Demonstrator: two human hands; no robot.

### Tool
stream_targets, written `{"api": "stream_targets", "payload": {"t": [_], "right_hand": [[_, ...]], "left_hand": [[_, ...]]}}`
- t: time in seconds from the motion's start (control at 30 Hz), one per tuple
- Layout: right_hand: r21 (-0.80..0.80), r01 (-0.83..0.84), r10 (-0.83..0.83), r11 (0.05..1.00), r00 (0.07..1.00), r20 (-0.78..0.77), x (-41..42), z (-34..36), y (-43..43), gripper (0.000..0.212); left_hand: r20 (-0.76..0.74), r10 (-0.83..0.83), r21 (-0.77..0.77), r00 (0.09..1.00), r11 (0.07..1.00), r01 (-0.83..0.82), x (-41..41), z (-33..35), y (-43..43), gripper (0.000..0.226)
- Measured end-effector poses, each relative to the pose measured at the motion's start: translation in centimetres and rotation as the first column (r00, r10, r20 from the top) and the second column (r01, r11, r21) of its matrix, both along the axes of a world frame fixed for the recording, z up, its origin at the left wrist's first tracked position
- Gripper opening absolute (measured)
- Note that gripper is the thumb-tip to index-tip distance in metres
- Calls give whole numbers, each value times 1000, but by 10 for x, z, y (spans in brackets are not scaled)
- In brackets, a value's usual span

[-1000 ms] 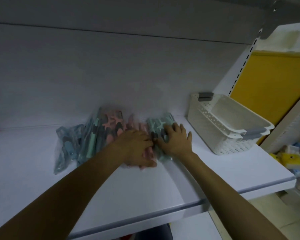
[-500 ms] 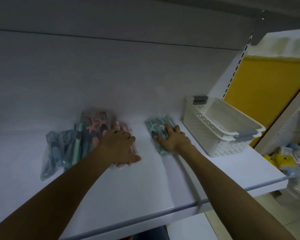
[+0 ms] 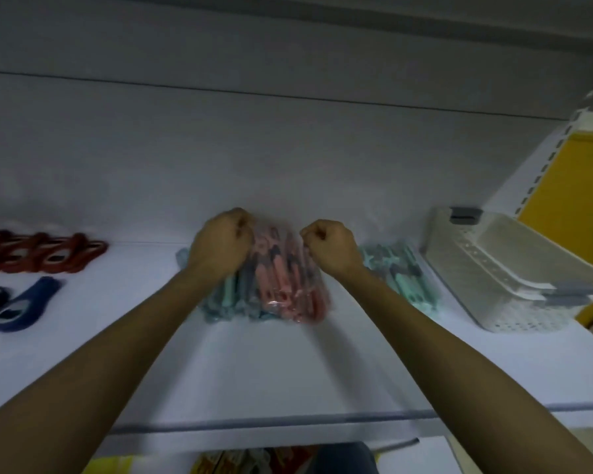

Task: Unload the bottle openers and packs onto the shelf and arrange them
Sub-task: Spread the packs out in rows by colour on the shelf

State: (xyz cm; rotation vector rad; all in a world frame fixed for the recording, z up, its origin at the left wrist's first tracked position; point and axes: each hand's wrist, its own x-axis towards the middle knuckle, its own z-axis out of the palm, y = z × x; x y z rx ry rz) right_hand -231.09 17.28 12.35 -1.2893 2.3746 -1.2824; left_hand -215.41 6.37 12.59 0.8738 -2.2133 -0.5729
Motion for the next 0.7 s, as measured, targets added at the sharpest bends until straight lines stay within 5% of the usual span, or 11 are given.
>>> {"api": "stream_targets", "payload": {"t": [0.1, 0.17, 0.27, 0.43, 0.7], "right_hand": [[-12, -74, 75, 997, 984, 159, 25, 9, -26, 21], [13, -129, 122, 992, 961, 249, 38, 15, -40, 20], [130, -203, 141, 970, 915, 379, 55, 20, -63, 21], [395, -196, 107, 898, 966, 234, 74, 14, -87, 17], [311, -144, 61, 939, 963, 264, 91, -9, -97, 17]], "left_hand": [[63, 142, 312, 988, 937, -155, 27, -2, -30, 22], [109, 117, 455, 987, 877, -154, 36, -8, -38, 14], [111, 13, 614, 994, 785, -79, 39, -19, -35, 31], [318, -23, 440, 948, 889, -126, 34, -35, -34, 45], [348, 75, 313, 935, 930, -191, 27, -37, -27, 39]]}}
